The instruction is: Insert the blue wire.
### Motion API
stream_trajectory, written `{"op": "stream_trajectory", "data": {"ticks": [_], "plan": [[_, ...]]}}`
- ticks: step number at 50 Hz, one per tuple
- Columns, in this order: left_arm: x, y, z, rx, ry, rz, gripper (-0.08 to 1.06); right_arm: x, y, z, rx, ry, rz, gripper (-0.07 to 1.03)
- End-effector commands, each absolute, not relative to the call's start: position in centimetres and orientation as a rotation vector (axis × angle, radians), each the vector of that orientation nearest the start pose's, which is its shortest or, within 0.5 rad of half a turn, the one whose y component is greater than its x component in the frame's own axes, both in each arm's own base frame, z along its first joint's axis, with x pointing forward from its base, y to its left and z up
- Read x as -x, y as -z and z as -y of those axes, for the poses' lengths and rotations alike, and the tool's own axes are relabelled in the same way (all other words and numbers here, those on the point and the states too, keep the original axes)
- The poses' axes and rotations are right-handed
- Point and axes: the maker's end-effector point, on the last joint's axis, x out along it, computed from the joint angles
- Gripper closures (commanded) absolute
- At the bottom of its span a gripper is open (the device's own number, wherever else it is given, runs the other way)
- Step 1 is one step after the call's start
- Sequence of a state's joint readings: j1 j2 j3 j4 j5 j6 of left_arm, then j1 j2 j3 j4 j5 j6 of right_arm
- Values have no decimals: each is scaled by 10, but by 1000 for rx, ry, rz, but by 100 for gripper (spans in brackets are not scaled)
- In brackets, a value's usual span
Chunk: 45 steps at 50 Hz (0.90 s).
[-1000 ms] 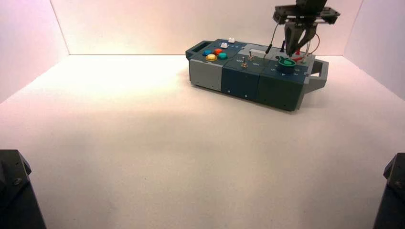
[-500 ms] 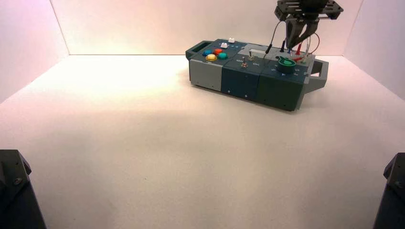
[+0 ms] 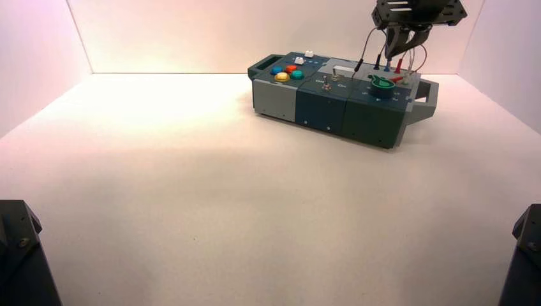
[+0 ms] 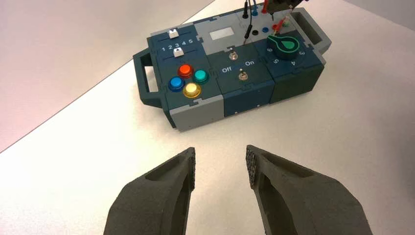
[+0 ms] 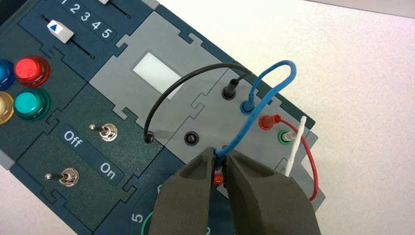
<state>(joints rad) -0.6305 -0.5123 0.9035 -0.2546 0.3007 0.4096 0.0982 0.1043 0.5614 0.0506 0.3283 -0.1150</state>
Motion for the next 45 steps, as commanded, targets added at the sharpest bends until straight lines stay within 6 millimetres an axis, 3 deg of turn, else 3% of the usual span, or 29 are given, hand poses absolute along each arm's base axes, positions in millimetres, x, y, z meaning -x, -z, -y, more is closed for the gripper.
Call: {"op": "stream_trajectory", "data": {"ticks": [1, 45], "plan": [[-252, -200, 200, -341, 733, -586, 41, -427, -105, -47, 101, -140, -925, 99], [-252, -200, 201, -346, 735, -584, 41, -425, -87, -52, 105, -147, -914, 99]]}}
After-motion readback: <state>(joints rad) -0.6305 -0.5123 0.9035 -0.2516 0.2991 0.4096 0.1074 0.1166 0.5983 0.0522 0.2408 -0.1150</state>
